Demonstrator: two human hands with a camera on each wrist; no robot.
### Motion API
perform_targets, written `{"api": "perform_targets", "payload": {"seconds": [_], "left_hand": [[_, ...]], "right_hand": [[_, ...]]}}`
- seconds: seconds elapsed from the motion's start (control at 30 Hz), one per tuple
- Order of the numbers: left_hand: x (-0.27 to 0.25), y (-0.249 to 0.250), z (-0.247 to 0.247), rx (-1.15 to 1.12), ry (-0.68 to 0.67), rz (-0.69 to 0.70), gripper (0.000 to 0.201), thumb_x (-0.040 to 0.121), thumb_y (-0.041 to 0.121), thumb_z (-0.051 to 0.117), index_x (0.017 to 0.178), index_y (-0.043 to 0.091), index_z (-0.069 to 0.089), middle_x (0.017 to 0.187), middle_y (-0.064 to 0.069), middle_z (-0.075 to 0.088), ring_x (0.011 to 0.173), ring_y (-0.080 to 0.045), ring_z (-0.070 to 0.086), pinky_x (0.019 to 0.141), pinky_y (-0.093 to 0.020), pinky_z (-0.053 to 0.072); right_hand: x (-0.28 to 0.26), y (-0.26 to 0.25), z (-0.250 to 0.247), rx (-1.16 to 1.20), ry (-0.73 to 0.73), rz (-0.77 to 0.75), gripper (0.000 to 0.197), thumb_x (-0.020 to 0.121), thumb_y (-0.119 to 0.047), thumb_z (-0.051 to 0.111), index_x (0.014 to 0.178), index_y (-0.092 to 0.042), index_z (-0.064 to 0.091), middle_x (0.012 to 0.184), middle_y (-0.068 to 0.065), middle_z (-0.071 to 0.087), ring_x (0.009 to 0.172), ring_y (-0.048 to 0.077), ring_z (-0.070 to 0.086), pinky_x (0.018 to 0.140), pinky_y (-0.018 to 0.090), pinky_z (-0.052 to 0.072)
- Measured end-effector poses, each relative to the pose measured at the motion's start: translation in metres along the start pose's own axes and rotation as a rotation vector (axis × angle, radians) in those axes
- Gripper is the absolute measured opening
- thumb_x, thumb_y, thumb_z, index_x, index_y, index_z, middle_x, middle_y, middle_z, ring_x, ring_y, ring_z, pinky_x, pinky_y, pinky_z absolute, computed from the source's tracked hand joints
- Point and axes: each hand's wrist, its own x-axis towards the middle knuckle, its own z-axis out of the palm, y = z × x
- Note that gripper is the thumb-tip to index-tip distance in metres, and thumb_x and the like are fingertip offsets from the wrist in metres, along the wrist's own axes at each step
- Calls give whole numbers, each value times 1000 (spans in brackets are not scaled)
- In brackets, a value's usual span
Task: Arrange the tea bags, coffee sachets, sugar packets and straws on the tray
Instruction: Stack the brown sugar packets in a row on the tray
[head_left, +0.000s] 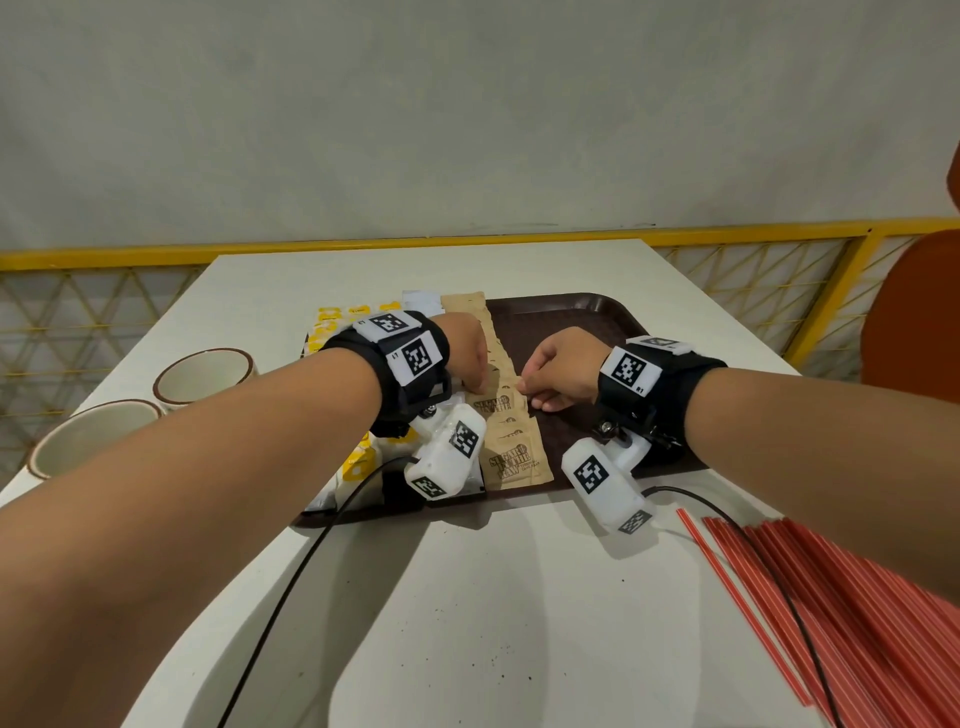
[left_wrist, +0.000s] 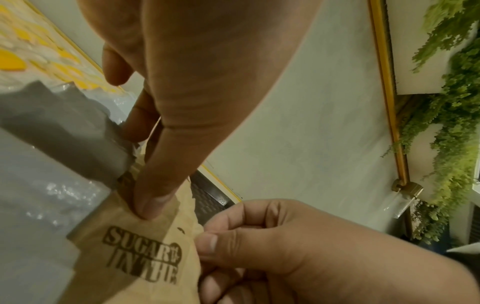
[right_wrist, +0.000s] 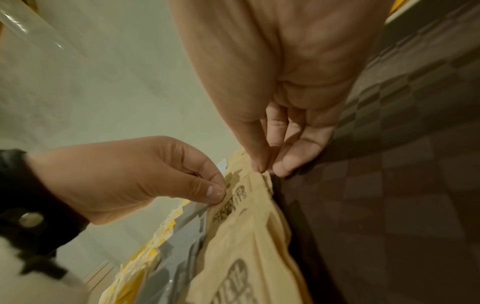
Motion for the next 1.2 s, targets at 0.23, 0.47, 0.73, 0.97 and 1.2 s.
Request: {"api": "perform_targets", "payload": {"seconds": [0.23,0.47,0.73,0.97,1.2], "left_hand": [[0,1,5,-33,32,-65,31,85,27,70,105,4,70,107,-8,68,93,-20,58,80,-28,44],[-2,2,4,-17,50,-64,31,83,29,72,104,6,70,108,-8,69,103,-23,63,89,-33,50],[-15,-7,-3,-67,83,1,11,83,16,69,90,9,74,94,-4,72,92,-20,66,84,-34,55],[-26,-2,8,-2,0,93,5,79,20,74,82,17,76,79,7,69,80,-11,63,69,-25,51],[-26,6,13,86,15,103,13,77,28,76,90,23,74,80,13,60,70,-4,52,54,-18,36]], "right_hand": [[3,-2,1,82,59,-38,20,89,7,59,78,-9,54,75,11,61,66,18,61,66,26,55],[3,0,2,68,71,-67,20,86,9,63,77,-8,56,77,12,64,75,24,65,81,37,57],[-16,4,-7,37,21,-45,10,88,0,64,81,-4,58,80,14,64,64,17,60,73,32,57],[-22,14,4,-36,-50,1,18,82,-1,72,77,-7,55,96,25,68,66,20,61,73,32,55],[-19,20,7,38,-7,-14,26,77,7,73,79,-10,54,81,15,66,70,23,63,72,34,56]]}}
